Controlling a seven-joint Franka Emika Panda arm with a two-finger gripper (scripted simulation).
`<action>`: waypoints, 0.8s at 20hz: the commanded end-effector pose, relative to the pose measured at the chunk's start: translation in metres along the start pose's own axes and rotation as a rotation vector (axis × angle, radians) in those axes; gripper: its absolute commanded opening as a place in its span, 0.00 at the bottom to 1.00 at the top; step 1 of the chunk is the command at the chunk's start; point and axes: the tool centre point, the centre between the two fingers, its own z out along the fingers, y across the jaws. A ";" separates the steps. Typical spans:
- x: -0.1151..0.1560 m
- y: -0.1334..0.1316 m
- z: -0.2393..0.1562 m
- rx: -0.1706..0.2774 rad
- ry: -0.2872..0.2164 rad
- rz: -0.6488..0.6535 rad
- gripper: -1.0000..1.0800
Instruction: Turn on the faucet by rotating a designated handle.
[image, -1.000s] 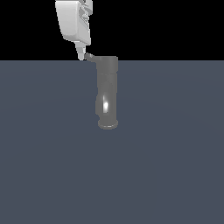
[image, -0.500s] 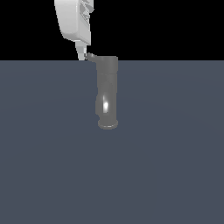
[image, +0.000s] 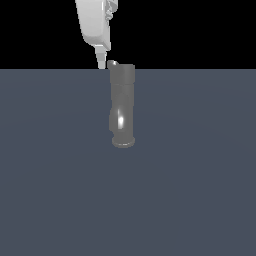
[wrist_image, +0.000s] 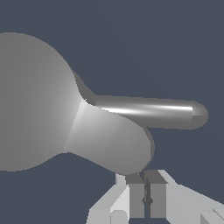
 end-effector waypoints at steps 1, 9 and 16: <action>0.050 0.005 0.000 -0.001 0.006 0.064 0.00; 0.044 -0.003 0.000 -0.001 0.002 0.021 0.00; 0.080 -0.014 -0.001 -0.001 0.004 0.044 0.00</action>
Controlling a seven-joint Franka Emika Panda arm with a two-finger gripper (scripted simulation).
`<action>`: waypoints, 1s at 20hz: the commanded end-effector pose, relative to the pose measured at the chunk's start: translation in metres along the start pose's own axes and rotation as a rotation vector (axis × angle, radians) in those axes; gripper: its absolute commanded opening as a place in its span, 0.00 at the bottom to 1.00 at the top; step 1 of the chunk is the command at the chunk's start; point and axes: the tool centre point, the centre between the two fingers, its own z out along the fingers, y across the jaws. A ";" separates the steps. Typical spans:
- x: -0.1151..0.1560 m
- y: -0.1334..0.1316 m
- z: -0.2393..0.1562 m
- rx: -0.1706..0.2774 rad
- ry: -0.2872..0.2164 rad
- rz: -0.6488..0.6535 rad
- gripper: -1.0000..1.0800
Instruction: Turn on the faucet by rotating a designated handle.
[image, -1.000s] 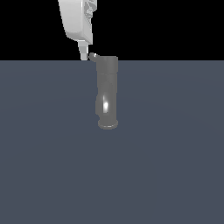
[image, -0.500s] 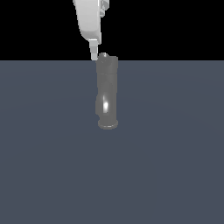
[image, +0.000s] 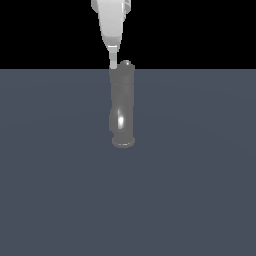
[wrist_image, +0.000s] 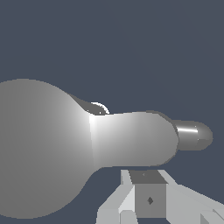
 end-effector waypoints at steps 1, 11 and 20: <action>0.056 -0.005 -0.001 0.009 0.008 0.081 0.00; 0.023 -0.009 -0.001 -0.011 -0.018 -0.002 0.00; 0.048 -0.030 -0.001 -0.005 -0.010 0.029 0.00</action>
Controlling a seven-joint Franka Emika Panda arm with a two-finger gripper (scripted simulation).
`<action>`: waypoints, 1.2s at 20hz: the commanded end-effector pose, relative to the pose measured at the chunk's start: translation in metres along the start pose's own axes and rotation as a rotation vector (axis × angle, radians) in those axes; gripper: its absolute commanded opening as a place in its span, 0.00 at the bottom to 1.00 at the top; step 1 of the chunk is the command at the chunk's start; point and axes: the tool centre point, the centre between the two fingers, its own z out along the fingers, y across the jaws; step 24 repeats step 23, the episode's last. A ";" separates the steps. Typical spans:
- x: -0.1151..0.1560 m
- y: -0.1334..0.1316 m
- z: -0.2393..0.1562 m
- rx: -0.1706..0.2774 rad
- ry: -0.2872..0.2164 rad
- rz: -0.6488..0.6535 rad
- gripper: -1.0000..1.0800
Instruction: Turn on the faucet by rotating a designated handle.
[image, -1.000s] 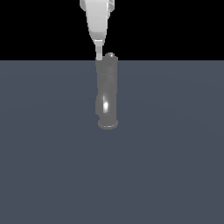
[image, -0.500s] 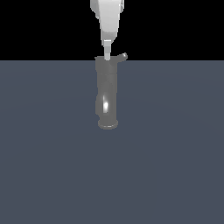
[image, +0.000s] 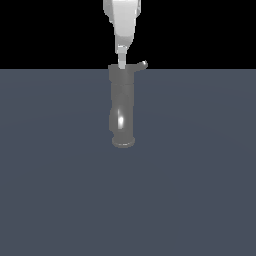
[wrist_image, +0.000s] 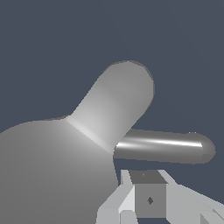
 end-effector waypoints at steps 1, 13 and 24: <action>0.029 -0.019 -0.003 0.037 0.010 0.040 0.00; 0.063 -0.044 -0.005 0.045 0.020 0.079 0.00; 0.087 -0.062 -0.007 0.051 0.027 0.108 0.00</action>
